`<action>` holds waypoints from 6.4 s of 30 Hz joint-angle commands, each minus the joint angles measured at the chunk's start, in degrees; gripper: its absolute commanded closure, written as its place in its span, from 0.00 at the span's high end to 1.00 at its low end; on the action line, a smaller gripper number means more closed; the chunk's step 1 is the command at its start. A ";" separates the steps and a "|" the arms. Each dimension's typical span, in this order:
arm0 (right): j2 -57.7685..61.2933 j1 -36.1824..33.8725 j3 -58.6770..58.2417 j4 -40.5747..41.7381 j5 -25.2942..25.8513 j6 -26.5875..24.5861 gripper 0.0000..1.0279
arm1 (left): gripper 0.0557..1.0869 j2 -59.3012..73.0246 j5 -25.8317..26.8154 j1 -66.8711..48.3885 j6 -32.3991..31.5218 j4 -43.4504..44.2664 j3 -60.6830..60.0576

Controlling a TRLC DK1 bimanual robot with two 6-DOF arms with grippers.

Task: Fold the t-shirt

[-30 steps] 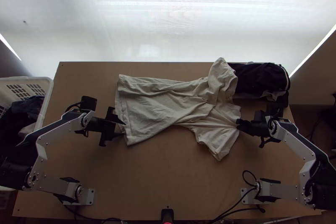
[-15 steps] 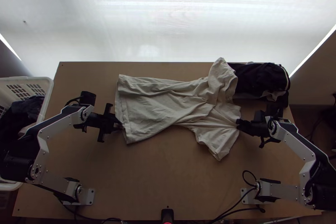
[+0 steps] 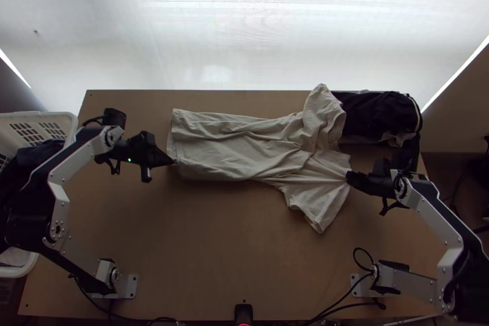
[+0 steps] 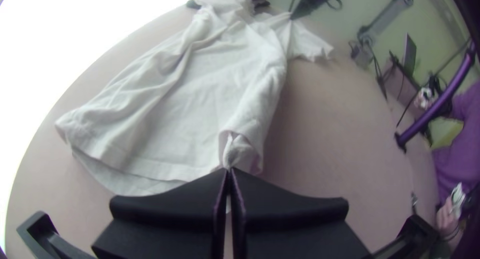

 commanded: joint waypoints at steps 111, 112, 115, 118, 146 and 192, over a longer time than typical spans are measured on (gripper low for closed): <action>-29.54 18.33 42.15 -42.74 10.24 1.95 0.03 | 0.04 -38.33 13.85 3.89 -39.86 -50.81 12.35; -29.28 18.51 39.17 -39.93 10.15 1.95 0.03 | 0.04 -36.57 13.93 5.48 -37.66 -49.67 10.07; -26.11 19.56 34.68 -30.26 9.80 3.00 0.03 | 0.04 -29.98 13.23 8.73 -32.65 -45.98 7.69; -19.87 19.74 34.33 -23.14 9.80 3.09 0.03 | 0.04 -23.91 11.12 9.17 -33.88 -37.63 9.10; 26.44 17.36 61.75 -4.94 9.89 0.01 0.03 | 0.04 18.10 1.72 6.36 -50.58 -13.90 40.04; -0.45 -6.63 5.50 -28.50 -3.83 -9.83 0.78 | 0.95 -18.99 -6.81 5.74 -27.73 -33.50 -3.91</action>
